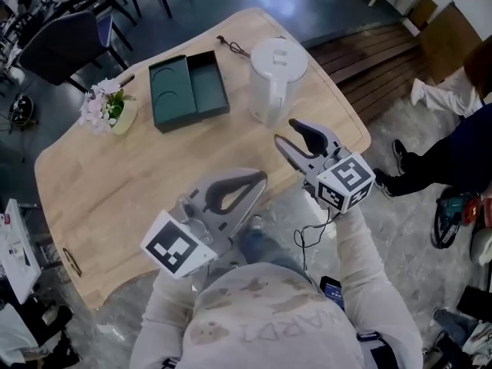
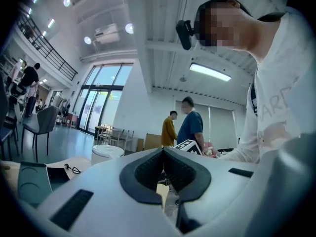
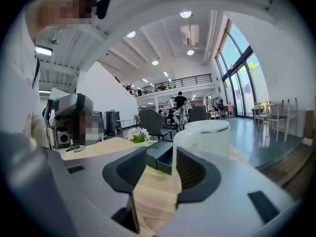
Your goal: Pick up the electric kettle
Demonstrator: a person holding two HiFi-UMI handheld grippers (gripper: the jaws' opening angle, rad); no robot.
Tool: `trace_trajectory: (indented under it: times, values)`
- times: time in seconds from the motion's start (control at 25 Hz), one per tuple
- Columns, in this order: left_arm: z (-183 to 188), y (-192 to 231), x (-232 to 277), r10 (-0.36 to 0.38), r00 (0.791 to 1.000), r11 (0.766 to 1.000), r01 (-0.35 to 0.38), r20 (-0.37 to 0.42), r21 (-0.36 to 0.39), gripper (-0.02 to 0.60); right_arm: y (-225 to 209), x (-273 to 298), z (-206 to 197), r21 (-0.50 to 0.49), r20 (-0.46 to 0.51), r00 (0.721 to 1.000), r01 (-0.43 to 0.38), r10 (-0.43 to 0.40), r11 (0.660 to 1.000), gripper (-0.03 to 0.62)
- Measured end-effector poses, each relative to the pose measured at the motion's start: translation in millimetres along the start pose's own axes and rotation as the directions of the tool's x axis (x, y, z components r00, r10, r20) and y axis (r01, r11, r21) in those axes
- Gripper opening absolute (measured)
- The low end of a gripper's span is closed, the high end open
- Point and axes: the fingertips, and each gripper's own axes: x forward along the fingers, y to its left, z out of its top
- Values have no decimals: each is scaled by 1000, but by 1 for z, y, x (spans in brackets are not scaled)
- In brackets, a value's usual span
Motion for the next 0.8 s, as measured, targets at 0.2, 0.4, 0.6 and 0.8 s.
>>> trace_trajectory:
  times: [0.2, 0.4, 0.6, 0.8]
  values:
    - [-4, 10, 10, 8, 1000, 1000, -8, -20, -10, 12, -21, 17, -13, 14, -39, 999, -29, 29, 999, 173]
    - [-11, 24, 24, 13, 999, 1000, -13, -30, -15, 12, -39, 34, -23, 23, -64, 995, -77, 79, 997, 173]
    - [-16, 39, 37, 27, 999, 999, -28, -47, -33, 12, -50, 53, -29, 31, -91, 985, -145, 147, 989, 173]
    - [-21, 50, 40, 42, 997, 998, -44, -60, -43, 12, -45, 68, -32, 27, -112, 970, -215, 217, 976, 173]
